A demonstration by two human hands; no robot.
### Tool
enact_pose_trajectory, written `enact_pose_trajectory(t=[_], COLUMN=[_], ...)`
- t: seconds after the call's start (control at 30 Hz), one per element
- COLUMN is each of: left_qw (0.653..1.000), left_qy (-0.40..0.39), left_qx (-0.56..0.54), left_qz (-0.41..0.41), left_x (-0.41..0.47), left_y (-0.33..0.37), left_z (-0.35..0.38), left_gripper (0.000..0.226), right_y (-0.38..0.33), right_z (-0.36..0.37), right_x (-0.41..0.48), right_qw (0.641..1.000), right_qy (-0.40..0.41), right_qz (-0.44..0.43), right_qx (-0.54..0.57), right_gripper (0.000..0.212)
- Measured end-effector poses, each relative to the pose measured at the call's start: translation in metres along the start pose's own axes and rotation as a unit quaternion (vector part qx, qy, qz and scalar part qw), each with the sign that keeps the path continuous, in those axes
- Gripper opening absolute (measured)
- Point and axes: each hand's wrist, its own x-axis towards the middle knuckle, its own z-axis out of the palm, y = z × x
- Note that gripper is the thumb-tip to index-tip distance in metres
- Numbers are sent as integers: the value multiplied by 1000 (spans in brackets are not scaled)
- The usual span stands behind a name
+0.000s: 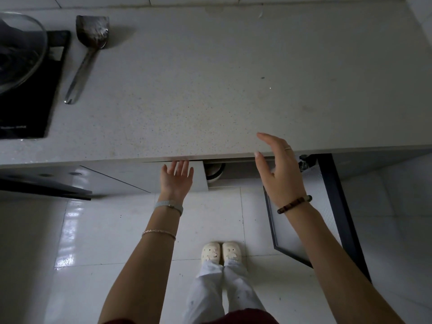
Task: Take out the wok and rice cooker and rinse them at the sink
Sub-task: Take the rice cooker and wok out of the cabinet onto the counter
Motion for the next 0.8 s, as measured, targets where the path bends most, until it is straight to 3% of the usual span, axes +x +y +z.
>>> enact_pose_trajectory(t=[0.43, 0.8], left_qw=[999, 997], left_qy=[15, 43], left_qx=[-16, 53], left_qz=[-23, -35], left_x=[-56, -100], left_y=[3, 45], left_z=[-96, -161], left_gripper=[51, 51], right_y=[-37, -90], right_z=[15, 70], right_x=[-23, -46], right_qw=[992, 967], right_qy=[-87, -180], right_qz=[-88, -173], right_qx=[19, 48], right_gripper=[40, 40])
